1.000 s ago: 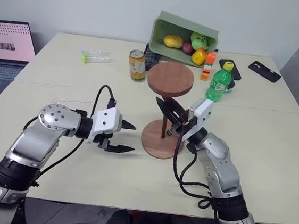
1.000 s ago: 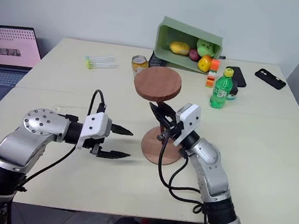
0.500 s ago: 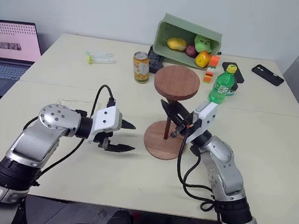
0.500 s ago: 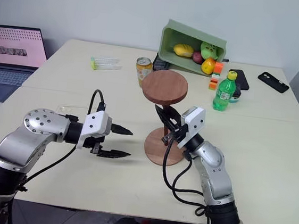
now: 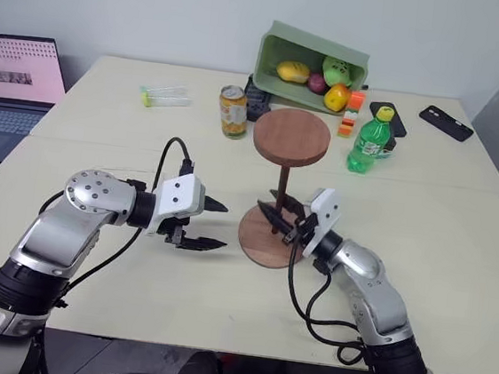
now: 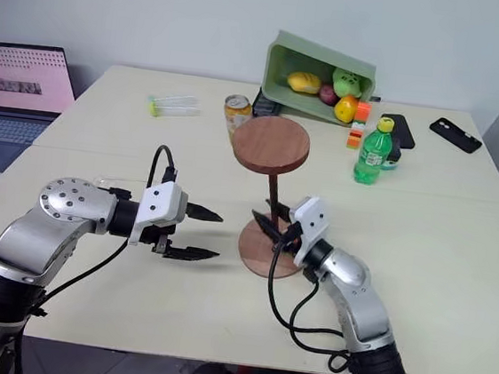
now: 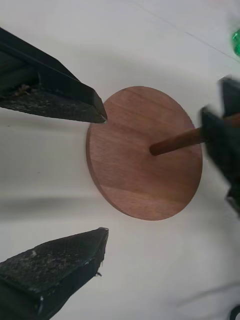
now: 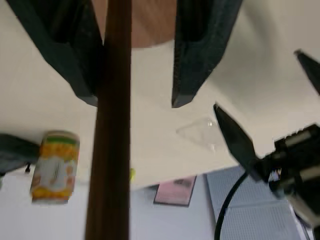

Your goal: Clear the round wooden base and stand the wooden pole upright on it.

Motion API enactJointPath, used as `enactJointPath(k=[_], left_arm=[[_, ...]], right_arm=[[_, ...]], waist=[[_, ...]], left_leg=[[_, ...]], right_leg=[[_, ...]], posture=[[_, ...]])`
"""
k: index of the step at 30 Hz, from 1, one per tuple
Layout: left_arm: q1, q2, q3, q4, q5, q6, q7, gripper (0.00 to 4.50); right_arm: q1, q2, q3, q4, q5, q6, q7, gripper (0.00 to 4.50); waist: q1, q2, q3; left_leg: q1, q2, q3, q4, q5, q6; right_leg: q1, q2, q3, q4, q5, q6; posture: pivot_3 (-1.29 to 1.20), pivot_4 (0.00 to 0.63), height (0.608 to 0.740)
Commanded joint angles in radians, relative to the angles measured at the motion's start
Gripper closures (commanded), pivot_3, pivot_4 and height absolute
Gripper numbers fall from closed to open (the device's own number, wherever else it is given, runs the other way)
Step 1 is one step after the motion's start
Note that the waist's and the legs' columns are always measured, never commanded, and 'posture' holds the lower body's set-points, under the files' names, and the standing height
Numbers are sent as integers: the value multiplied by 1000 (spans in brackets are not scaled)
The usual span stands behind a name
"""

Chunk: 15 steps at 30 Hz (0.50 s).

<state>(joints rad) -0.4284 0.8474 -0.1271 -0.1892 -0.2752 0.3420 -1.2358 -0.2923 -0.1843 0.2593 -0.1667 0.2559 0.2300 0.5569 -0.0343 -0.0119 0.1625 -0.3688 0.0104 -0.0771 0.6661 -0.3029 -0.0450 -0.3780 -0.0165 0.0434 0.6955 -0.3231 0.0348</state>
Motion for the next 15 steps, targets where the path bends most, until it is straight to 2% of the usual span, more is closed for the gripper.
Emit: enactJointPath(k=[1,5,10,15], left_arm=[[-23,-11,25,-34,-35,-1,1,1018],[-17,-11,50,-42,-60,8,10,1018],[-9,-16,107,-49,-93,48,59,1018],[58,52,175,-56,-98,100,75,1018]], right_arm=[[-11,-7,-2,-73,3,3,14,1637],[16,-47,-13,-112,8,28,34,728],[48,-133,-59,-179,13,76,48,728],[147,-350,-165,-331,141,194,197,728]], waist=[[0,0,0],[0,0,0],[3,0,0],[2,0,1]], left_leg=[[0,0,0,0,0,0],[0,0,0,-1,0,0],[0,0,0,-1,0,0],[-1,-1,0,-1,0,0]], right_leg=[[0,0,0,0,0,0],[0,0,0,0,0,0],[0,0,0,-1,0,0],[0,-1,0,-3,0,0]], posture=[[0,150,740],[0,150,740],[0,150,740],[0,150,740]])
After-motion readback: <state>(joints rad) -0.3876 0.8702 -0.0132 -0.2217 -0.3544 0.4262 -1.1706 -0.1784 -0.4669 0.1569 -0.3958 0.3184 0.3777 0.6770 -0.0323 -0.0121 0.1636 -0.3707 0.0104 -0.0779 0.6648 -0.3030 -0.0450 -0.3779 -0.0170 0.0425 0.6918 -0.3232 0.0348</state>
